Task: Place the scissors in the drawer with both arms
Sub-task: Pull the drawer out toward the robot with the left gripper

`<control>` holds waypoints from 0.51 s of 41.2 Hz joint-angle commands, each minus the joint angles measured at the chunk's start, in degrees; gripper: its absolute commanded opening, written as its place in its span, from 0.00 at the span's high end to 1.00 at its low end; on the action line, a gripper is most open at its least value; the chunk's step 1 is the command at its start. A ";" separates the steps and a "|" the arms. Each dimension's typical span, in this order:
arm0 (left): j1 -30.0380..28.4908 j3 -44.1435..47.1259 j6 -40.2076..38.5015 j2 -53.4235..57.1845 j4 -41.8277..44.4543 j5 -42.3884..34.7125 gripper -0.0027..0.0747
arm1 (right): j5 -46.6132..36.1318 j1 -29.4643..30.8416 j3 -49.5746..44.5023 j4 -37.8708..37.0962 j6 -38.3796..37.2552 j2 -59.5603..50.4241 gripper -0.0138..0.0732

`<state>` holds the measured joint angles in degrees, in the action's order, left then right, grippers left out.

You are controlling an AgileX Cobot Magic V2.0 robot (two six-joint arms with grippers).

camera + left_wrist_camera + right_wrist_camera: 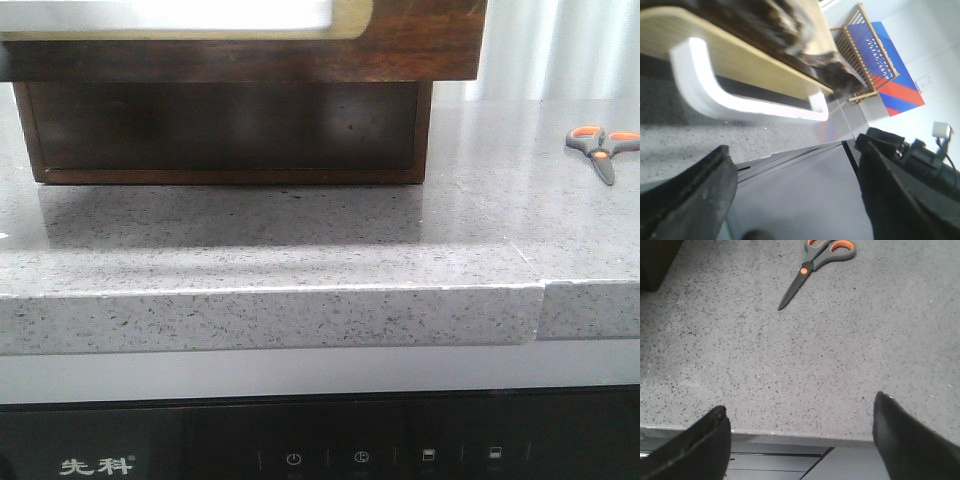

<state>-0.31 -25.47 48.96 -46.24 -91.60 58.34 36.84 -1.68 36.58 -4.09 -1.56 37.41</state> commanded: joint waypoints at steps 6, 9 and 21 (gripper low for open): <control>0.40 -8.32 -12.31 8.23 19.52 -1.68 0.33 | -3.68 0.14 1.55 -0.84 0.48 0.26 0.15; 0.40 -14.09 -17.63 8.41 30.86 -0.57 0.33 | -3.68 0.14 1.55 -0.84 0.48 0.26 0.15; 0.65 -34.01 -34.19 8.41 68.95 0.45 0.33 | -3.68 0.14 1.55 -0.84 0.48 0.26 0.15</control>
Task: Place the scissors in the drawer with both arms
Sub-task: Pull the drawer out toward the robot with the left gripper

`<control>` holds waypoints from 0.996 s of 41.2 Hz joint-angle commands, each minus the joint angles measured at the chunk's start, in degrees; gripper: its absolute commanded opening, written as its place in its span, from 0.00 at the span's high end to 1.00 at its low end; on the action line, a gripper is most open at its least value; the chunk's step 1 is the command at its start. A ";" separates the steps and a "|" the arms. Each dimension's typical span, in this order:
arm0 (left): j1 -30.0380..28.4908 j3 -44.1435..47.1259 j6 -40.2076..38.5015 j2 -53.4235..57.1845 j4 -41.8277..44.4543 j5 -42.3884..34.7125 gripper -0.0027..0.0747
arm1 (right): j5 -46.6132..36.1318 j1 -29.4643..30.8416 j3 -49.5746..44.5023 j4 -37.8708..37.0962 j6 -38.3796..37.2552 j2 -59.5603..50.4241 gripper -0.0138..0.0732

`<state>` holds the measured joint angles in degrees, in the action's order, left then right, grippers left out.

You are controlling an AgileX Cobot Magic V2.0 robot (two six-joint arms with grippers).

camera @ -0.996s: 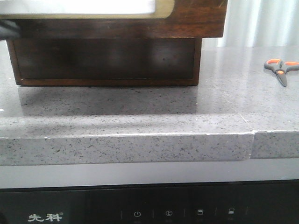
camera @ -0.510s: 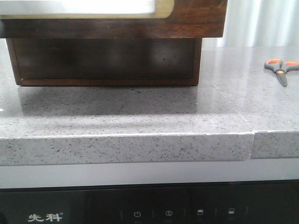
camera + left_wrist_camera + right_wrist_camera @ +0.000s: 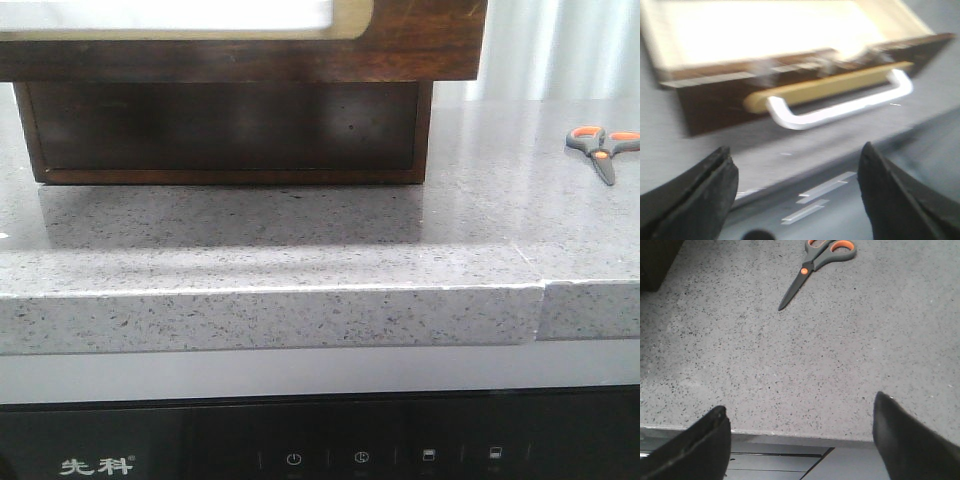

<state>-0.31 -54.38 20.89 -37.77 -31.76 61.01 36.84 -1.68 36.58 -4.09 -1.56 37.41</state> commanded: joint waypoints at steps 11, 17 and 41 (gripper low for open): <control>16.53 -6.84 -15.79 -0.06 32.30 -2.98 0.33 | -3.68 0.14 1.55 -0.84 0.48 0.26 0.15; 27.27 -6.84 -15.70 -0.06 36.12 -6.93 0.33 | -3.68 0.14 1.55 -0.84 0.48 0.26 0.15; 42.15 -6.84 -15.47 -0.06 30.86 -14.50 0.33 | -3.66 0.14 1.55 -0.58 0.41 0.26 0.15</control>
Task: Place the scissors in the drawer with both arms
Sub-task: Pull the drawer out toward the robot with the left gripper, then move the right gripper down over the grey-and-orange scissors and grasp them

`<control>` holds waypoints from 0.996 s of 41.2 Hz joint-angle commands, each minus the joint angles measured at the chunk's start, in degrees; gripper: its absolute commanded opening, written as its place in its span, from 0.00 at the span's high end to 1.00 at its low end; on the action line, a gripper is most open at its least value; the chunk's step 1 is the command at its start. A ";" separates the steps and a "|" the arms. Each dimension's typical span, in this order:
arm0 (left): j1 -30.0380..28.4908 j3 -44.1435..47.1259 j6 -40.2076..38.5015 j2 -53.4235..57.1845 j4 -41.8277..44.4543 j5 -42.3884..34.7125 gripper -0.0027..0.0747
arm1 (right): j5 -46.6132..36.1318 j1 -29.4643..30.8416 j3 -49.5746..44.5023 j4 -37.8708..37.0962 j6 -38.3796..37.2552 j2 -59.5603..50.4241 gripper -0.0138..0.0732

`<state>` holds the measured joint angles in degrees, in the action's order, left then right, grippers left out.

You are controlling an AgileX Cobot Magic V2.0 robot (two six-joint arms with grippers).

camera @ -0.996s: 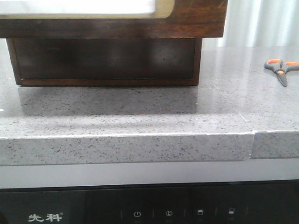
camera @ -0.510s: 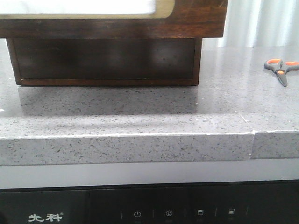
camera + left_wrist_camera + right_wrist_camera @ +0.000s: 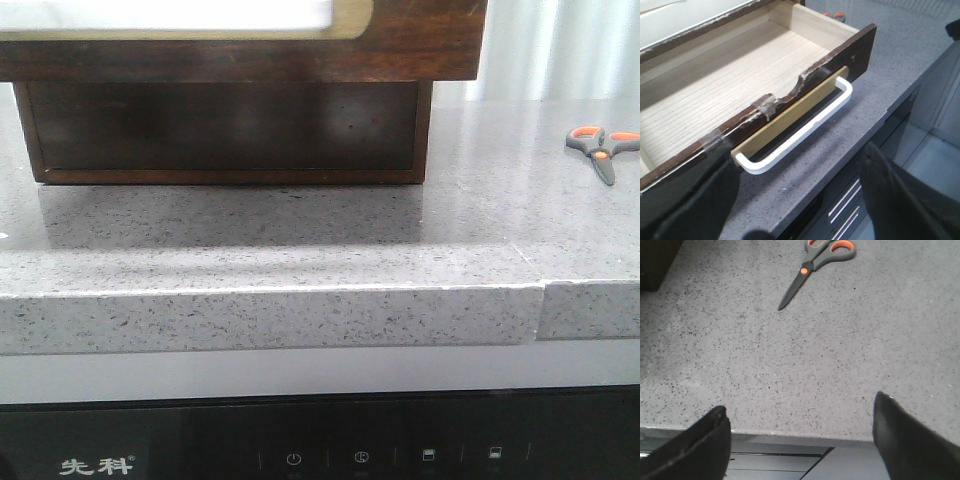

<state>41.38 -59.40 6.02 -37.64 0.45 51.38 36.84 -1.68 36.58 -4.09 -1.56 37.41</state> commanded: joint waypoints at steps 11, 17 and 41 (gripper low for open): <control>0.46 -1.82 -0.59 -0.19 -2.57 -4.59 0.33 | -4.13 0.14 1.55 -0.63 0.41 0.49 0.15; 0.46 -1.82 -0.59 -0.19 -2.57 -4.59 0.33 | -5.79 0.14 2.69 -1.27 0.41 3.15 0.15; 0.46 -1.82 -0.59 -0.19 -2.57 -4.59 0.33 | 10.60 5.92 30.47 -1.07 -0.59 34.00 0.15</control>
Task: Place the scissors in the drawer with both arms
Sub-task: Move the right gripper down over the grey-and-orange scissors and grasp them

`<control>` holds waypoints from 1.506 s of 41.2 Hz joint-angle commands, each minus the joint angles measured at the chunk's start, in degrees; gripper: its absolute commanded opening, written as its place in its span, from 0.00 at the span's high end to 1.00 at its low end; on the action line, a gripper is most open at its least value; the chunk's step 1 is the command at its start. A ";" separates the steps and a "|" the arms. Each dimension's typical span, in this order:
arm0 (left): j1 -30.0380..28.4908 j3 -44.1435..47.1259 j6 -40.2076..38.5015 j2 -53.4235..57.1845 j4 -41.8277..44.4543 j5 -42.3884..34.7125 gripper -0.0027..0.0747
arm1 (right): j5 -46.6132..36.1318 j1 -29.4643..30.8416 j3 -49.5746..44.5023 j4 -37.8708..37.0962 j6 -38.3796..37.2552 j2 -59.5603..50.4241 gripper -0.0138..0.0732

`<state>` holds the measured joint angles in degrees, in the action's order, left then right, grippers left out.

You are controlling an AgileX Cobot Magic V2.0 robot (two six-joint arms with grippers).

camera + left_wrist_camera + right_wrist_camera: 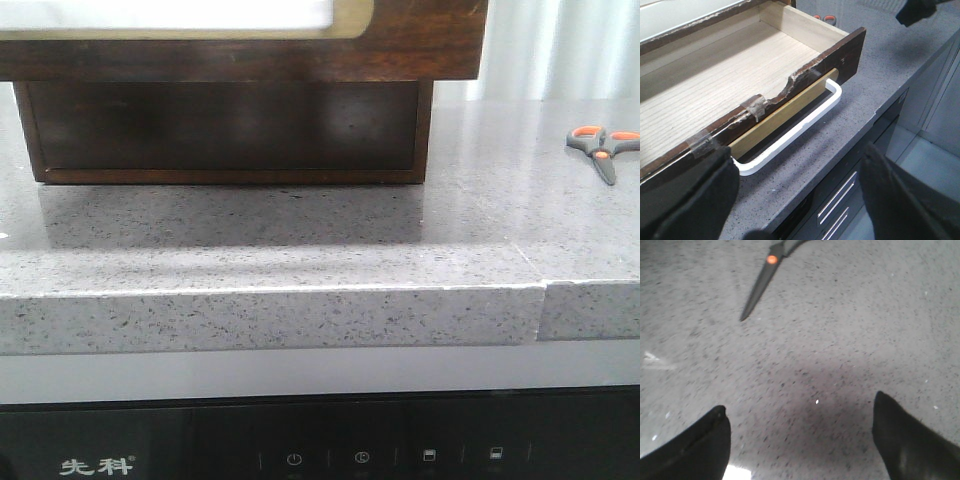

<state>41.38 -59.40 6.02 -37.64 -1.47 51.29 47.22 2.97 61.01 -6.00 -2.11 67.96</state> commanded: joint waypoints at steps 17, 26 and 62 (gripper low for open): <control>0.46 -1.82 -0.59 -0.19 -0.66 -4.50 0.33 | 9.16 1.46 25.47 9.61 3.52 23.20 0.15; 0.46 -1.82 -0.59 -0.19 -0.66 -4.50 0.33 | 13.04 1.41 33.74 9.73 3.81 31.78 0.18; 0.46 -1.82 -0.59 -0.19 -0.66 -4.50 0.33 | 18.12 0.86 51.73 10.36 3.93 49.74 0.28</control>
<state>41.38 -59.40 6.02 -37.64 -1.47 51.29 66.49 3.96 110.56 3.96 1.23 120.20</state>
